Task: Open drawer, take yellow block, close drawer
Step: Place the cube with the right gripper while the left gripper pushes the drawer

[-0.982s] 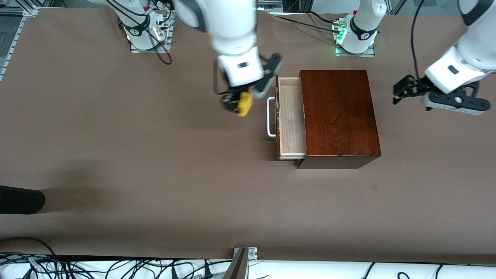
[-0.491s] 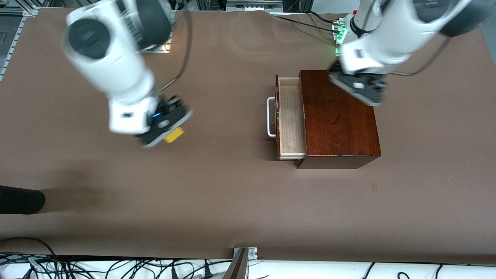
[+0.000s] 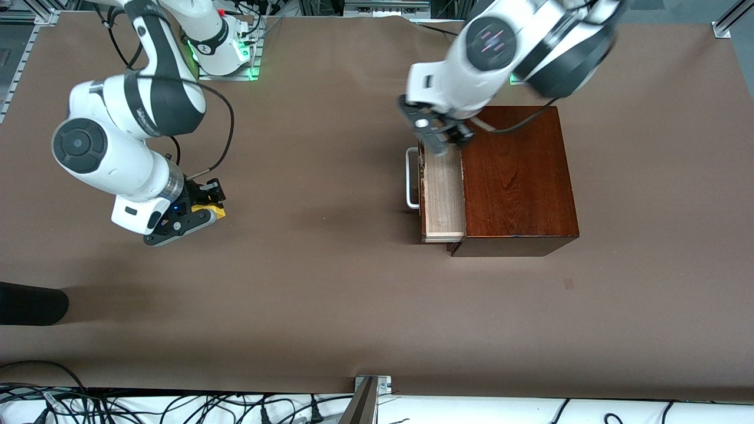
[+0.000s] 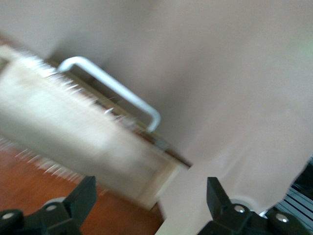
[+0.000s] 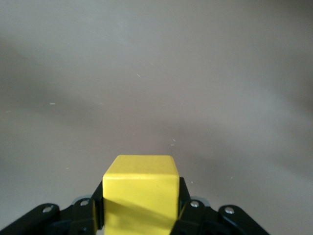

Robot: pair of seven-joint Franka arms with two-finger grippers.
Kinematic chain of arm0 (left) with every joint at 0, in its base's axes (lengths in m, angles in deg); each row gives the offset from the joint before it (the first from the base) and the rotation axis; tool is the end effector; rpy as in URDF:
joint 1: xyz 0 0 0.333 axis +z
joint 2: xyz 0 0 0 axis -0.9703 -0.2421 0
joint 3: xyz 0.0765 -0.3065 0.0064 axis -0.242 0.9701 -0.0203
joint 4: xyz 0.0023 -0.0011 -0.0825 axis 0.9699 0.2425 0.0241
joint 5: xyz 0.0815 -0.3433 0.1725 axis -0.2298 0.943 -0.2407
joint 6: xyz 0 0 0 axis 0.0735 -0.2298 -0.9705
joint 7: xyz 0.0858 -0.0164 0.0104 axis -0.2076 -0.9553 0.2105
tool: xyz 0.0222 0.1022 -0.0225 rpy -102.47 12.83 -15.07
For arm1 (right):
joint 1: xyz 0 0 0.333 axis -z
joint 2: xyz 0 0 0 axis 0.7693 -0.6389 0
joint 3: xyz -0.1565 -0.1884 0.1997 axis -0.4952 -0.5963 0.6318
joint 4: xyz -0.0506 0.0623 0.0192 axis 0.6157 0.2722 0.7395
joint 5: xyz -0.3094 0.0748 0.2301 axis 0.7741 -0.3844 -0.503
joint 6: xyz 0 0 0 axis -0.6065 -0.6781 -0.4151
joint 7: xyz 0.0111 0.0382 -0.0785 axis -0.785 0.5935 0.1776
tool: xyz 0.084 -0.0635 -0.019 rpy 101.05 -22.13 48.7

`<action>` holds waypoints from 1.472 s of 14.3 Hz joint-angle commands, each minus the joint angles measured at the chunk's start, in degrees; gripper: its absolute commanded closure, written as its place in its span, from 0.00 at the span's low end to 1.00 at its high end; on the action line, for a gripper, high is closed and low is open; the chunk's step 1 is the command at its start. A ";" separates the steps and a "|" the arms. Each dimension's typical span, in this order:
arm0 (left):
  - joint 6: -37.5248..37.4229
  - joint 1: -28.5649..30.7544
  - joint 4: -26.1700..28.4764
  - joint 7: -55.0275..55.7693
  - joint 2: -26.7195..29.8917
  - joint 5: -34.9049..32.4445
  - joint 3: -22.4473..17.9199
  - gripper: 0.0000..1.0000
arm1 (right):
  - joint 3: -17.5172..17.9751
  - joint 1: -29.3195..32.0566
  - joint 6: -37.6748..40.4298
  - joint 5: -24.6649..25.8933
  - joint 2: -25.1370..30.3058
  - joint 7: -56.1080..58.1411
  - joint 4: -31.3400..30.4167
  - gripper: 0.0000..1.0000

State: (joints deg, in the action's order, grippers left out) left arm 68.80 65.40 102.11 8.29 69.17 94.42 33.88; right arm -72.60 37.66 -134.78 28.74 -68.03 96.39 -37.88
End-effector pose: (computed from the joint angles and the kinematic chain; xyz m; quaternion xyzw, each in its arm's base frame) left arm 0.4783 -0.4040 0.4612 0.8800 -0.4441 -0.1349 0.1006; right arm 0.6160 0.1392 0.3966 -0.9827 -0.1807 0.0393 0.0096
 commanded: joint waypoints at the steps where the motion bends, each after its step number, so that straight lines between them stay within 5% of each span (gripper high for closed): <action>1: -0.80 -3.73 -7.16 -2.28 -8.62 0.93 0.02 0.00 | 1.01 3.13 -8.70 -0.91 4.12 -3.38 -12.05 1.00; 9: 13.52 -6.11 -6.65 -33.28 -16.19 -8.56 0.02 0.00 | -1.89 3.67 -33.59 -1.08 1.92 -9.36 -30.61 1.00; 12: 14.06 -5.75 -6.47 -43.14 -19.09 -12.41 -0.15 0.00 | -2.94 3.67 -36.50 -1.08 -0.10 -9.36 -31.41 1.00; 21: 8.80 -4.61 -2.60 -43.69 -19.19 -18.76 -1.55 0.00 | -3.03 3.58 -41.69 -0.99 -5.11 -10.77 -31.41 1.00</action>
State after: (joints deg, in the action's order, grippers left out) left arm 80.03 59.85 98.59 -33.96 48.97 77.26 33.17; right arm -75.84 41.05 -174.83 28.60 -72.31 85.92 -68.73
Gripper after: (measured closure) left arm 0.000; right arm 0.449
